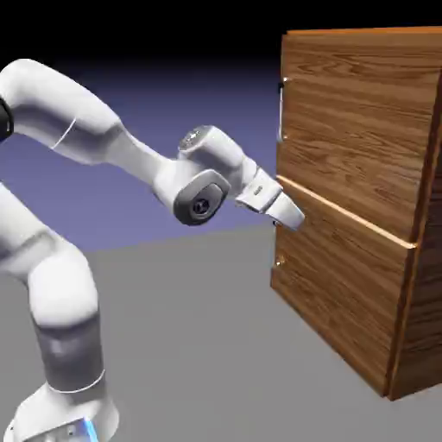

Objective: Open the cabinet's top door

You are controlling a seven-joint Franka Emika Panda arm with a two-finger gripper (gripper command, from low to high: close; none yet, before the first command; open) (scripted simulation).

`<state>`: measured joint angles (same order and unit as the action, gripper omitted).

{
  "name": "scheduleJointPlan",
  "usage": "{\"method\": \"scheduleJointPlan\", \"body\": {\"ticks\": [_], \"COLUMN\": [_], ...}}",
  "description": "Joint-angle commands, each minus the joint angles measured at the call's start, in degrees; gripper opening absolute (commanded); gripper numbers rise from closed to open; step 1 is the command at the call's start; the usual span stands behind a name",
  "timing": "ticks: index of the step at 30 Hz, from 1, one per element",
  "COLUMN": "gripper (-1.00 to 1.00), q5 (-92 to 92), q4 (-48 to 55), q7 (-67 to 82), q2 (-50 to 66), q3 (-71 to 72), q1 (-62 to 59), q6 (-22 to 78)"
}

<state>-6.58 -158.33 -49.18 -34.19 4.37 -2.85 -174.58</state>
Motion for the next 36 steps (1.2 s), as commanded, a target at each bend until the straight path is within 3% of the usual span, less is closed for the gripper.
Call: {"method": "scheduleJointPlan", "body": {"ticks": [1,36], "gripper": [0.00,0.00], "q5": [-2.4,-87.9], "q4": [1.0,35.6], "q7": [-2.5,-89.7], "q2": [-0.6,-20.5], "q3": [1.6,58.3], "q1": [-1.3,-47.2], "q6": [-0.2,-7.7]}}
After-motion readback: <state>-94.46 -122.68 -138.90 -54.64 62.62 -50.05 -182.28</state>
